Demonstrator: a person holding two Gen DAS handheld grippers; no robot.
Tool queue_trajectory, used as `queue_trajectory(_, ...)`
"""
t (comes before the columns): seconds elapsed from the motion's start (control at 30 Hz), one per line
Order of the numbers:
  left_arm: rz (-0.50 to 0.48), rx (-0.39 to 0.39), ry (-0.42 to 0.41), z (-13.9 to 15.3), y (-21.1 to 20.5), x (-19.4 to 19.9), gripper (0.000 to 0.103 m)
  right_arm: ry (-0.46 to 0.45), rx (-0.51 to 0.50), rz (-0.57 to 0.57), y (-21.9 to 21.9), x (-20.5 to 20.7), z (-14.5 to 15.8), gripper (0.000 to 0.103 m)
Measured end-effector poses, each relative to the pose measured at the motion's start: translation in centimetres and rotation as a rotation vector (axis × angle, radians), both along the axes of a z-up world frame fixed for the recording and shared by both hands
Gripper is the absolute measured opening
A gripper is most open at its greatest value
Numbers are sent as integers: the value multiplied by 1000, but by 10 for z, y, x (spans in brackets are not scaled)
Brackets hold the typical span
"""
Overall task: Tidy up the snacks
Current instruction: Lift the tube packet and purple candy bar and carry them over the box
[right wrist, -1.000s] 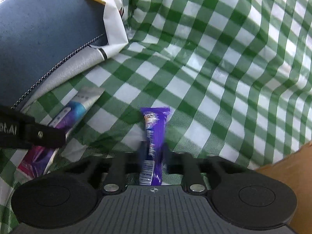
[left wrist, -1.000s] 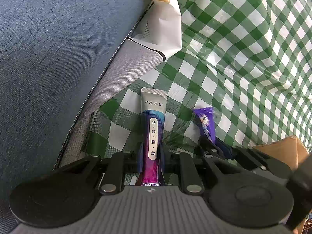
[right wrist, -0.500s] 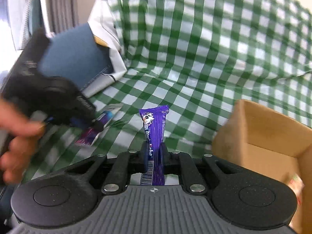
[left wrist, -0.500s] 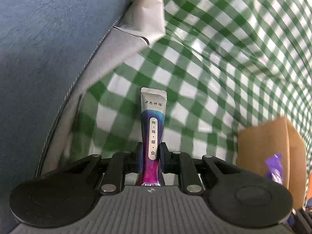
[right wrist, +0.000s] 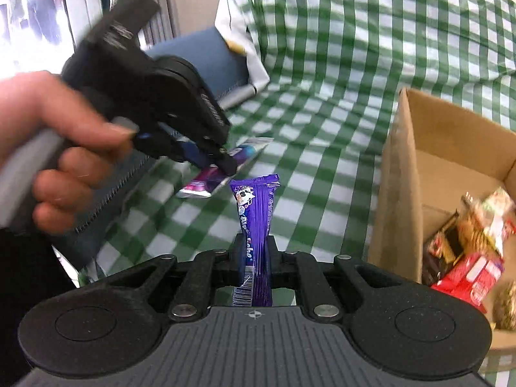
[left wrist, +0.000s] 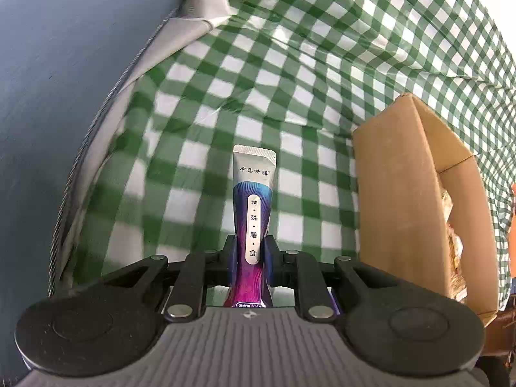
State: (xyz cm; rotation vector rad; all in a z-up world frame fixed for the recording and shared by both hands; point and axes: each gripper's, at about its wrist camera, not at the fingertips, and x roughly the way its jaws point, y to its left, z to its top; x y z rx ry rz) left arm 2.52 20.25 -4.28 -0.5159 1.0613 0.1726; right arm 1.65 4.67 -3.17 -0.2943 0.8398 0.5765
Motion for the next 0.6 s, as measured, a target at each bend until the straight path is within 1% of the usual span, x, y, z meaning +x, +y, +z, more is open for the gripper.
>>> queue_trajectory(0.1,2,15,9,-5,-7,-19,18,64,-2,-35,-3,1,-12,12)
queue_trajectory(0.17,-19,25,8,-6,-16,-27,18,94,-34,-64,-8,1,-21,12)
queue_trajectory(0.27,-65,82,23,-11,-34,-31,18,157,-63,-92,-13,2,-37,12)
queue_trajectory(0.3,-70,88,33,-15,-38,-31,18,173,-73,-99,-13,3,-41,12)
queue_trajectory(0.43,-64,67,72,-28,-41,-32,19,194,-109,-117,-14,5,-50,13)
queue_trajectory(0.6,-62,63,119,-41,-42,-29,20,217,-121,-127,-17,5,-52,14)
